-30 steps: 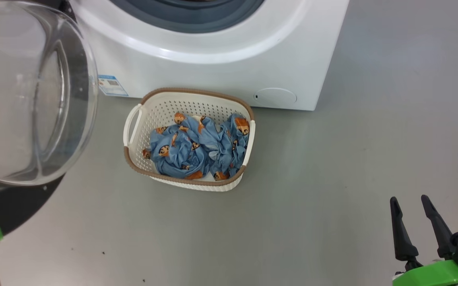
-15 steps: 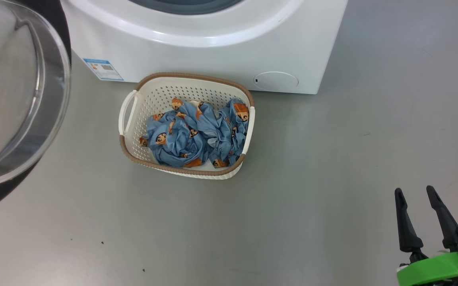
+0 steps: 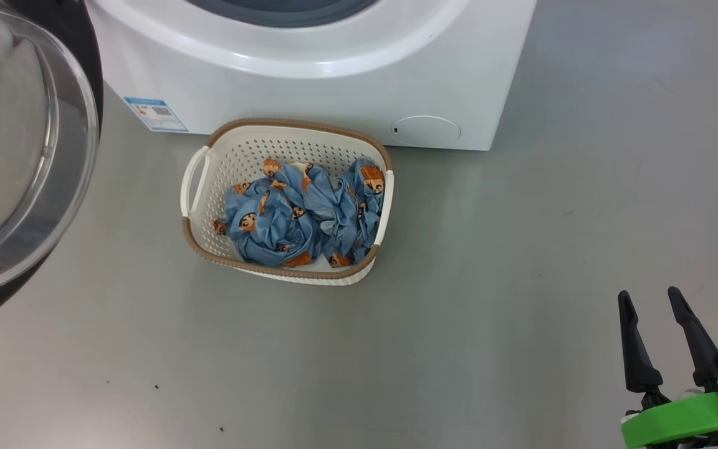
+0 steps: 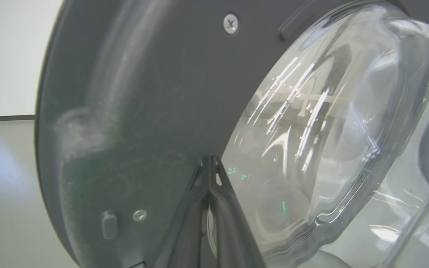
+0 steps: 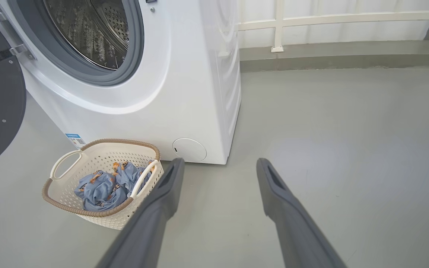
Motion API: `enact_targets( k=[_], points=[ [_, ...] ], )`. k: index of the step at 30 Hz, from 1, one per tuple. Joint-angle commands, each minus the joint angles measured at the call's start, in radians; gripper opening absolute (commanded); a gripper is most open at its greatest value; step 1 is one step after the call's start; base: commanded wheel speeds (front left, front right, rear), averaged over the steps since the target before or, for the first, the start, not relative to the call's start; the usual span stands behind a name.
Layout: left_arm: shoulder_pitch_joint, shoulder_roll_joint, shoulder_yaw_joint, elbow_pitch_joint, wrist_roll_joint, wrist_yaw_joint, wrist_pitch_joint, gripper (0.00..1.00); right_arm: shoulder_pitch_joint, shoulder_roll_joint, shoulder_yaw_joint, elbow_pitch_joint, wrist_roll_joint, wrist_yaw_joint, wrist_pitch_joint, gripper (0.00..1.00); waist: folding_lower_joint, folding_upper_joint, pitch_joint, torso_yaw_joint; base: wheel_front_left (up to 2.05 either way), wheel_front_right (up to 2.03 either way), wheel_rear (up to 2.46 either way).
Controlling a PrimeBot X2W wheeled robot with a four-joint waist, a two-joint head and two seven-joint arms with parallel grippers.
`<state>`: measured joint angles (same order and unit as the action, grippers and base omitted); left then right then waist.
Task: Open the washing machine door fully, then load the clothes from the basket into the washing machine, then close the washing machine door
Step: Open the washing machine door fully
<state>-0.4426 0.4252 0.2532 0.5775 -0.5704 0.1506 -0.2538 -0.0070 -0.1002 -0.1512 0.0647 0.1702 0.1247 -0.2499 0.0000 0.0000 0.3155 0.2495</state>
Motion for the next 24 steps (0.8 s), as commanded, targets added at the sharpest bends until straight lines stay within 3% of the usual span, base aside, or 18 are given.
enact_targets(
  k=[1, 9, 13, 14, 24],
  points=[
    [0.001, 0.048, 0.055, -0.025, 0.03, -0.011, -0.008, 0.0, -0.018, -0.006, 0.023, -0.023, -0.001, 0.006, -0.012, 1.0, 0.0, 0.0, -0.005, -0.003, 0.0, 0.0, 0.0],
    [0.087, -0.035, 0.121, -0.123, 0.128, -0.043, -0.008, 0.0, -0.015, 0.002, 0.02, -0.021, -0.003, 0.006, -0.012, 1.0, 0.0, 0.0, -0.031, -0.01, 0.0, 0.0, 0.0],
    [0.161, -0.102, 0.145, -0.219, 0.189, -0.06, -0.008, 0.0, -0.011, 0.009, 0.021, -0.021, -0.007, 0.006, -0.012, 1.0, 0.0, 0.0, -0.053, -0.016, 0.0, 0.0, 0.0],
    [0.204, -0.141, 0.146, -0.275, 0.219, -0.067, -0.008, 0.0, -0.008, 0.012, 0.023, -0.02, -0.008, 0.006, -0.012, 1.0, 0.0, 0.0, -0.065, -0.017, 0.0, 0.0, 0.0],
    [0.389, -0.303, 0.044, -0.494, 0.324, -0.116, -0.008, 0.0, 0.022, 0.026, 0.023, -0.027, -0.02, 0.006, -0.012, 1.0, 0.0, 0.0, -0.135, -0.013, 0.0, 0.0, 0.0]
  ],
)
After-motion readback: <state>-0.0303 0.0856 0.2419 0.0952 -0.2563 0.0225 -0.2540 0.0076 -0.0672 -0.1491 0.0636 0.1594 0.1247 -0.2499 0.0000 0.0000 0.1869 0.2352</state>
